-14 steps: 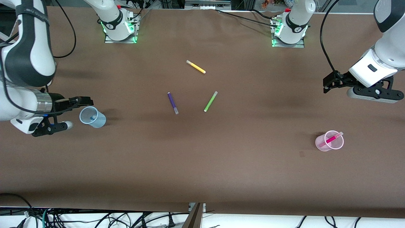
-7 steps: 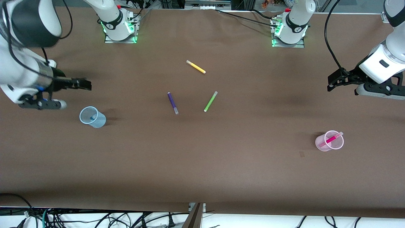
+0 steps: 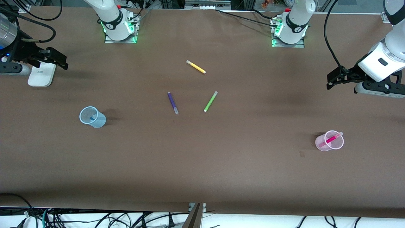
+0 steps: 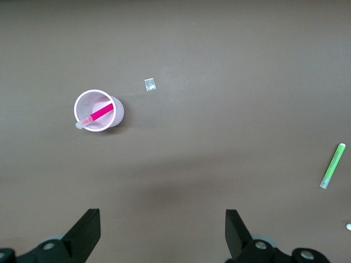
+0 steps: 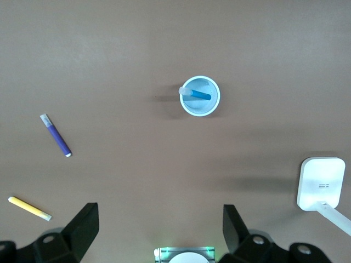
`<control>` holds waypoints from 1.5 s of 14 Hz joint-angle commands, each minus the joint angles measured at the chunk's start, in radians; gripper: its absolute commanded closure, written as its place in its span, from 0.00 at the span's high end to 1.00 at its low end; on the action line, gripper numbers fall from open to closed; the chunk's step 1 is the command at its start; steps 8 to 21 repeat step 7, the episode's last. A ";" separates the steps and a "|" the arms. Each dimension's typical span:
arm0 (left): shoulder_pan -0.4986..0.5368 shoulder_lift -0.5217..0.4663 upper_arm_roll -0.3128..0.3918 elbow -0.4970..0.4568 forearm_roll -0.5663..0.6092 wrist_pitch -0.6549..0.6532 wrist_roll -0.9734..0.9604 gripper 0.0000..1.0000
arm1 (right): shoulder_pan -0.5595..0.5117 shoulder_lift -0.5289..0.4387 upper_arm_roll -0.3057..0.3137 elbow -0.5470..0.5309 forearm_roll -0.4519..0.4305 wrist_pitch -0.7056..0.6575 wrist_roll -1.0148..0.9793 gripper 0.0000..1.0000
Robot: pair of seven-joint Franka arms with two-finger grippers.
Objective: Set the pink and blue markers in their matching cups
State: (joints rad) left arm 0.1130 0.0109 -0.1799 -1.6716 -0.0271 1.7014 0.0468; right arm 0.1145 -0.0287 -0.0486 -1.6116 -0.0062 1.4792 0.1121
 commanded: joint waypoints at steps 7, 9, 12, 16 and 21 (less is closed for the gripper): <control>0.014 -0.017 -0.010 -0.002 -0.024 -0.019 0.015 1.00 | -0.006 0.030 -0.030 0.039 0.002 -0.037 -0.023 1.00; 0.014 -0.017 -0.010 -0.002 -0.024 -0.019 0.015 1.00 | -0.006 0.030 -0.030 0.039 0.002 -0.037 -0.023 1.00; 0.014 -0.017 -0.010 -0.002 -0.024 -0.019 0.015 1.00 | -0.006 0.030 -0.030 0.039 0.002 -0.037 -0.023 1.00; 0.014 -0.017 -0.010 -0.002 -0.024 -0.019 0.015 1.00 | -0.006 0.030 -0.030 0.039 0.002 -0.037 -0.023 1.00; 0.014 -0.017 -0.010 -0.002 -0.024 -0.019 0.015 1.00 | -0.006 0.030 -0.030 0.039 0.002 -0.037 -0.023 1.00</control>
